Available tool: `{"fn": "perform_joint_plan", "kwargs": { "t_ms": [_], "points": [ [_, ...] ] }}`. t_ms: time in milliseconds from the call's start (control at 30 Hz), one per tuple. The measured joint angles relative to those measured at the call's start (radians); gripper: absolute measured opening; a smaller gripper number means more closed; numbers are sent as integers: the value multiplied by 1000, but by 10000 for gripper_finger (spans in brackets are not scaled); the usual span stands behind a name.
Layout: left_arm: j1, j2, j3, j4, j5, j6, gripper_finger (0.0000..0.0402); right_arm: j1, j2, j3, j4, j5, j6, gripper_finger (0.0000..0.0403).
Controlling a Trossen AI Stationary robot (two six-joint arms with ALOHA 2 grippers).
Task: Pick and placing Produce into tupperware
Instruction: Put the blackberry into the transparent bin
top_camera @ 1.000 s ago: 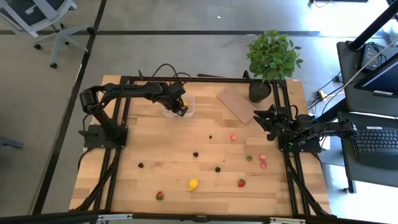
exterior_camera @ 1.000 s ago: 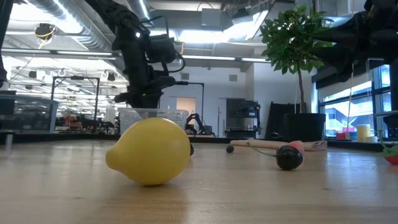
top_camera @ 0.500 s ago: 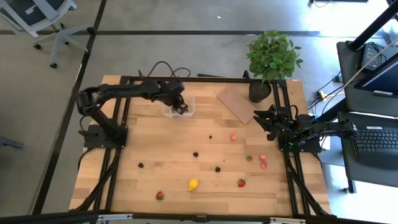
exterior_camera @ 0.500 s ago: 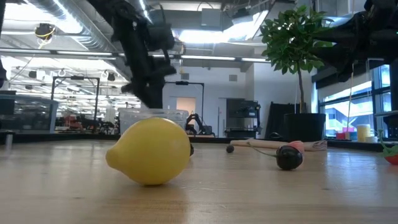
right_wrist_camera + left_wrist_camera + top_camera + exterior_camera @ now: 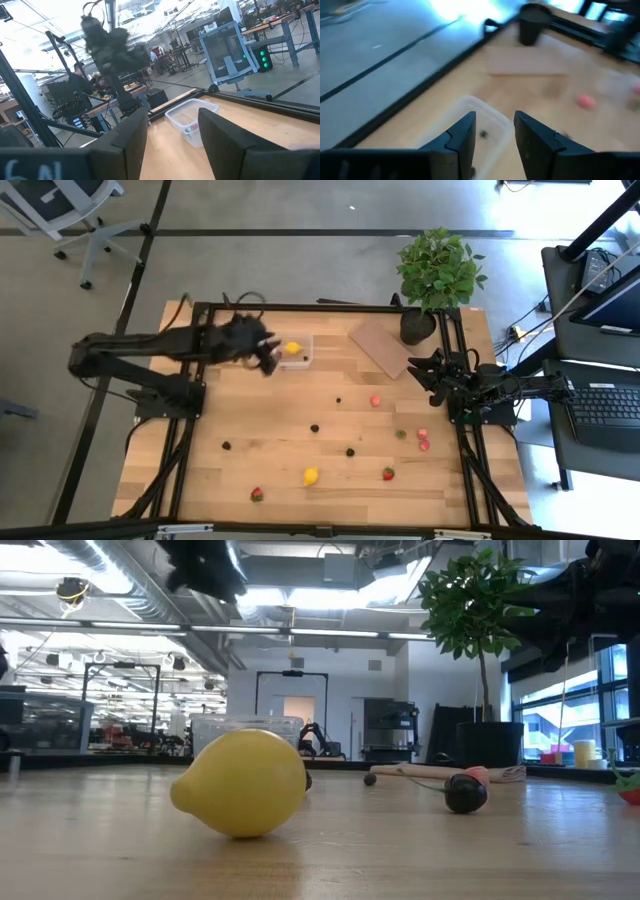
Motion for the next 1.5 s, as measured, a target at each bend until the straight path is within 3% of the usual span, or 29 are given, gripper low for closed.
{"fn": "perform_joint_plan", "kwargs": {
  "t_ms": [133,300,467,600,933,1100,1500],
  "points": [
    [-135,-95,-81,-27,33,1,132,0,0,0,1,0,-1,178],
    [-250,-156,-171,-72,284,-76,140,0,0,0,1,0,-3,178],
    [-320,-125,-220,-147,445,-212,170,0,0,0,2,1,-19,178],
    [-361,-55,-230,-229,536,-219,201,0,0,0,3,1,-33,178],
    [-481,47,-230,-276,548,-226,239,0,0,0,4,1,-25,178],
    [-519,74,-229,-274,605,-244,237,0,0,0,5,0,-28,178],
    [-601,191,-228,-309,568,-127,221,0,0,0,11,0,-24,178]
  ]
}}
